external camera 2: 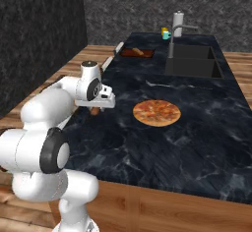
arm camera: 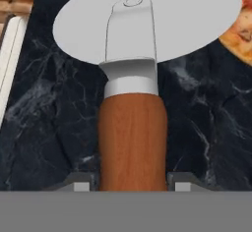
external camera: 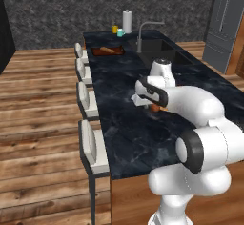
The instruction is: Take the pizza cutter from the drawer on the left and place it on the dining counter for cutting.
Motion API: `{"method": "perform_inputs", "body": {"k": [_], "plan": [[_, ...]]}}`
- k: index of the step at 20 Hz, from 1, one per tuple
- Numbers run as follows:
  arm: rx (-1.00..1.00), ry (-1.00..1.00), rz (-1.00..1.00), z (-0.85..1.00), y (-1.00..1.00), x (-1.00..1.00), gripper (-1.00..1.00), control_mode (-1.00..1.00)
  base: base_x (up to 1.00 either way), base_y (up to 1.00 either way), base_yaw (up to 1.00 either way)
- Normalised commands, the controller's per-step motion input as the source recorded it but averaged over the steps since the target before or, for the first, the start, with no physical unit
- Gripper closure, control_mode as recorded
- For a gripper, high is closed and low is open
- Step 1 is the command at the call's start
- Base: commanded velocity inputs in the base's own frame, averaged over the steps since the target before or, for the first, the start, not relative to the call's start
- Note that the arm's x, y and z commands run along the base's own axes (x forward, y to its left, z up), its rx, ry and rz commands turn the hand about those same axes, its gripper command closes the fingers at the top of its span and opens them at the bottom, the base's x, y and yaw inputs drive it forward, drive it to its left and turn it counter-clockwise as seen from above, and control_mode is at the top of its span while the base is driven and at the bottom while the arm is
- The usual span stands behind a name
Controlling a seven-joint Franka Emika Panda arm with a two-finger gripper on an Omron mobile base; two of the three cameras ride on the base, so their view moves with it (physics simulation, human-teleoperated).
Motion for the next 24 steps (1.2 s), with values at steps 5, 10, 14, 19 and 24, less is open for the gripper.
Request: {"method": "perform_inputs", "body": {"k": [5, 10, 14, 19, 24], "plan": [[0.01, 0.04, 0.0, -0.1, -0.3, 0.88, 1.0, -1.0, 0.0, 0.0, 0.0], [0.03, 0.06, 0.0, -0.34, -0.42, 0.74, 1.0, -1.0, 0.0, 0.0, 0.0], [0.02, 0.08, 0.0, -0.55, -0.31, 0.64, 1.0, -1.0, 0.0, 0.0, 0.0], [0.0, 0.12, 0.0, -0.75, -0.06, 0.62, 1.0, -1.0, 0.0, 0.0, 0.0], [0.0, 0.08, 0.0, -0.7, -0.01, 0.59, 1.0, -1.0, 0.0, 0.0, 0.0]]}}
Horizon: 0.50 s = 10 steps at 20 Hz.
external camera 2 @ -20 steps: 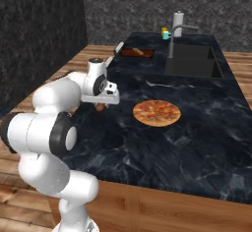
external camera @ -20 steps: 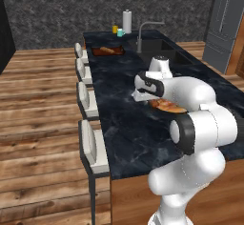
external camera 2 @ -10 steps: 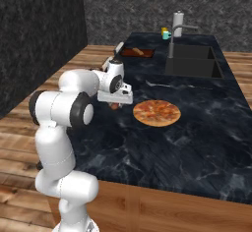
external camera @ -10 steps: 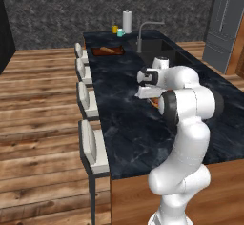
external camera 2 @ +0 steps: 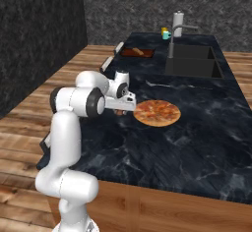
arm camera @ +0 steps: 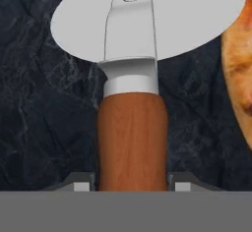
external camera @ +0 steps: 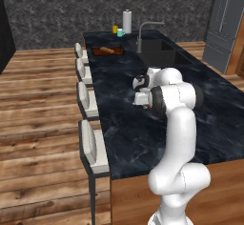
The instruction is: Take the pizza cutter from the drawer on the left and place it on the dining counter for cutting.
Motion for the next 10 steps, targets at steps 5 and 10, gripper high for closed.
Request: {"method": "perform_inputs", "body": {"k": [5, 10], "plan": [[0.01, 0.03, 0.0, -0.45, -0.07, 0.5, 1.0, -1.0, 0.0, 0.0, 0.0], [0.0, 0.05, 0.0, -0.43, 0.0, 0.34, 1.0, -1.0, 0.0, 0.0, 0.0]]}}
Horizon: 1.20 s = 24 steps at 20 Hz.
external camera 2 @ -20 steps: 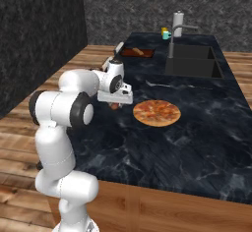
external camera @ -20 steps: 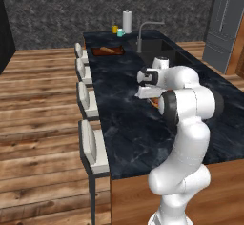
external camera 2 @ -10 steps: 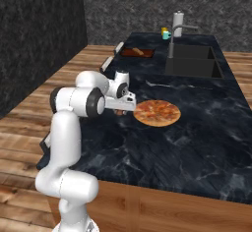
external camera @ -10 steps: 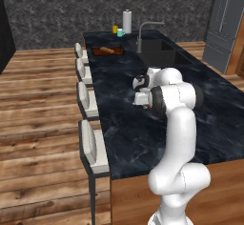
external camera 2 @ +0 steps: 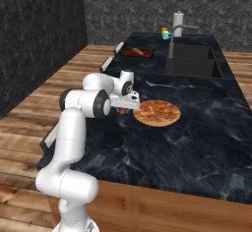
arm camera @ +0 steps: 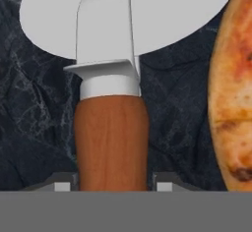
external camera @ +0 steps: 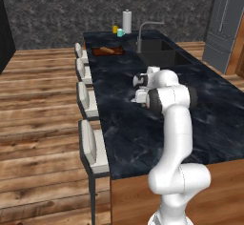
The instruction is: Take the pizza cutter from the drawer on the left and place it on the dining counter for cutting.
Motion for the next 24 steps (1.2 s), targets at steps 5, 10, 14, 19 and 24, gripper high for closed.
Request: {"method": "perform_inputs", "body": {"k": [5, 10, 14, 19, 24], "plan": [[0.0, 0.05, 0.0, -0.52, 0.0, 0.14, 1.0, -1.0, 0.0, 0.0, 0.0], [0.0, 0.04, 0.0, -0.54, 0.0, 0.03, 1.0, -1.0, 0.0, 0.0, 0.0], [0.0, 0.0, 0.0, -0.12, 0.0, 0.0, -1.0, -1.0, 0.0, 0.0, 0.0], [0.0, 0.0, 0.0, 0.0, 0.0, 0.0, -1.0, -1.0, 0.0, 0.0, 0.0], [0.0, 0.0, 0.0, 0.02, 0.0, 0.0, -1.0, -1.0, 0.0, 0.0, 0.0]]}}
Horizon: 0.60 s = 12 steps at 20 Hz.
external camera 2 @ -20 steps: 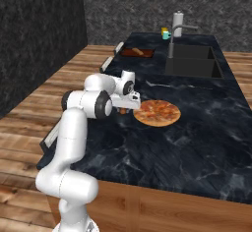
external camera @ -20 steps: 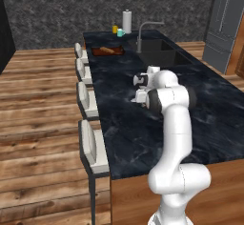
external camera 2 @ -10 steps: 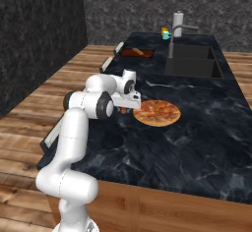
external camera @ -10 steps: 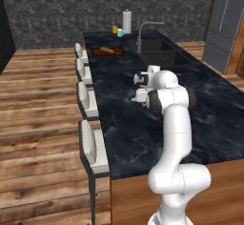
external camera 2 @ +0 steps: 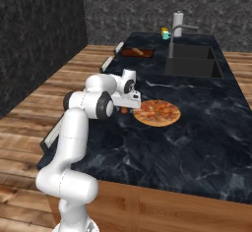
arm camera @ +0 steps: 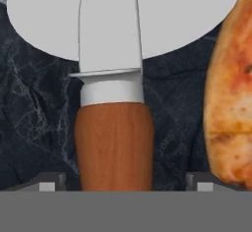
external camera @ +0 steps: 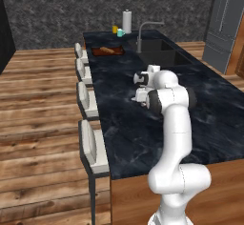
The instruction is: Take the pizza cutter from the drawer on the left and place it on the dining counter for cutting.
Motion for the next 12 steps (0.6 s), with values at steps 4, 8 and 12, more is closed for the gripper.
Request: {"method": "perform_inputs", "body": {"k": [4, 8, 12], "plan": [[0.0, 0.0, 0.0, 0.45, 0.0, -0.05, -1.0, -1.0, 0.0, 0.0, 0.0], [0.0, 0.0, 0.02, 0.64, 0.0, -0.5, -1.0, -1.0, 0.0, 0.0, 0.0], [0.0, 0.0, 0.01, 0.47, 0.0, -0.92, -1.0, -1.0, 0.0, 0.0, 0.0]]}}
